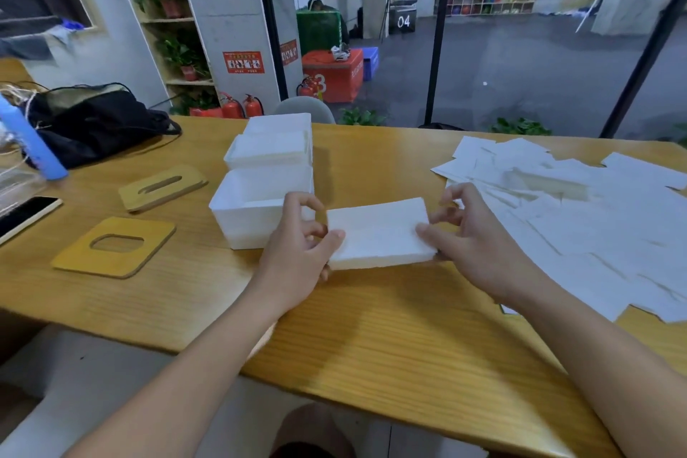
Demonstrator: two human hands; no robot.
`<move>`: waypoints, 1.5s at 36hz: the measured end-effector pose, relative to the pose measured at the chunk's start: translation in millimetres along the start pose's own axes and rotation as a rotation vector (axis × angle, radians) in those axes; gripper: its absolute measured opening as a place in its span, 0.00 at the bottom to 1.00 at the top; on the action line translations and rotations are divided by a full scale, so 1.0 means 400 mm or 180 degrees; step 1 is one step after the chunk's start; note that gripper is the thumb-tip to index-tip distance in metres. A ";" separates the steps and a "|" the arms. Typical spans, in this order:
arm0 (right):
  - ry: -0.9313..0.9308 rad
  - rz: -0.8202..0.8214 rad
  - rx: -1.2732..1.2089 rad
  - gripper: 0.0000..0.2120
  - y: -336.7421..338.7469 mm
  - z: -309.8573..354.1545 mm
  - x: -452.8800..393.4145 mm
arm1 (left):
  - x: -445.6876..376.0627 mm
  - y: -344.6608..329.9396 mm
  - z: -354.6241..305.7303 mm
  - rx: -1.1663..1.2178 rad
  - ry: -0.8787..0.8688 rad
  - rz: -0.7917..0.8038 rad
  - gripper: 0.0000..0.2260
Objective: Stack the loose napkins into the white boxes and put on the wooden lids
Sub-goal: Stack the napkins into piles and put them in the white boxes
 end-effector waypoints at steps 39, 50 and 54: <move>0.0682 0.0344 0.2468 0.08 -0.435 0.220 -0.283 | -0.248 0.390 0.045 -0.3049 -0.0463 0.0842 0.05; 0.1126 0.0398 0.3664 0.10 -0.464 0.235 -0.304 | -0.289 0.360 0.043 -0.3568 -0.0114 0.1026 0.05; 0.1332 0.0171 0.3988 0.15 -0.453 0.248 -0.314 | -0.295 0.357 0.045 -0.3668 -0.0054 0.1087 0.06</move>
Point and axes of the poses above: each hand's wrist, its own x-axis away from the middle knuckle, its own y-axis out of the back of the hand, z = x × y, the point moved 5 cm from there along -x, towards the middle knuckle, and after that the axes turned 6 degrees about -y, right-handed, at the moved point
